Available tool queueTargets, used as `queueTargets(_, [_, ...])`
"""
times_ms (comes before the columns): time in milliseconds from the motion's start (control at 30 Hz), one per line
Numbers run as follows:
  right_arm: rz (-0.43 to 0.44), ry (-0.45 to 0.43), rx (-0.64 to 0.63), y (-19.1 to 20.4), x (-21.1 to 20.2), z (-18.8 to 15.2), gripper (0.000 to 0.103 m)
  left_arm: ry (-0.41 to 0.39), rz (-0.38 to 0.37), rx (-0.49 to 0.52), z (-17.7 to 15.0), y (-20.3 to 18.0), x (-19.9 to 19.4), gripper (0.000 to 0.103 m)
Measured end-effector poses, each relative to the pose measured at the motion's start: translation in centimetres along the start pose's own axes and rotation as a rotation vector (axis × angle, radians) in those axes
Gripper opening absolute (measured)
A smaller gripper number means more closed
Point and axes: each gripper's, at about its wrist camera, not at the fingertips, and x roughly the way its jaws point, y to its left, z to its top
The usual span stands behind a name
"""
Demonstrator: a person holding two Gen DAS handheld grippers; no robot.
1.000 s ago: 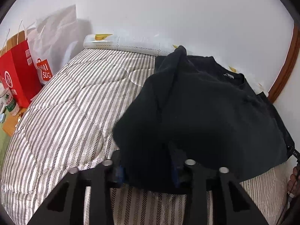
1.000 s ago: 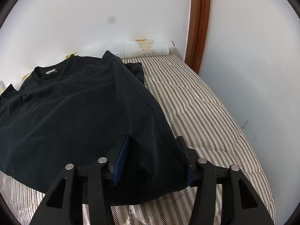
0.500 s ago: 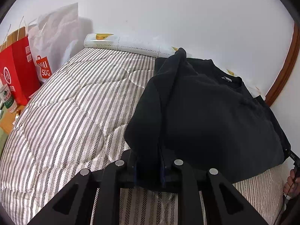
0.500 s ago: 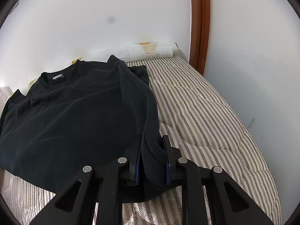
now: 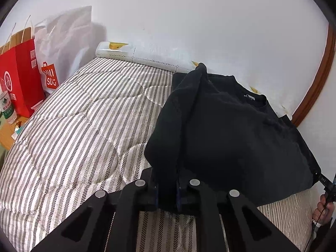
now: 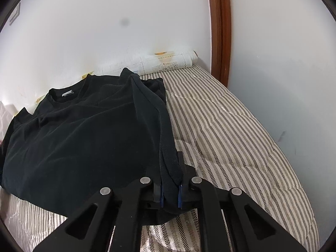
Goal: Fold small clothes
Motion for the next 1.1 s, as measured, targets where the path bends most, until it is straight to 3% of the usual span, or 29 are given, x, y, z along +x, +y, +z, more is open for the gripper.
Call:
queueTargets(233, [0.144,0.030,0.155,-3.2,-2.4,-0.4,0.008,0.002,-0.012,-0.015,-0.5,0.2,-2.0,0.010])
queueTargets(733, [0.094,0.060,0.006,-3.0,-10.2,-6.0,0.007,0.017,0.006,0.010,-7.0,0.0,-9.3,0.010])
queueTargets(933, [0.070,0.053,-0.022,-2.9,-12.3,-7.6,0.008,0.003,-0.008,0.010,-8.1,0.3,-10.3,0.011])
queueTargets(1000, [0.054,0.046,-0.021,-2.8,-12.3,-7.8,0.008,0.013,-0.003,0.008,-8.1,0.4,-10.0,0.012])
queueTargets(1100, [0.010,0.052,-0.038,-2.4,-12.1,-7.6,0.015,0.024,0.026,0.011,-7.9,0.6,-9.7,0.023])
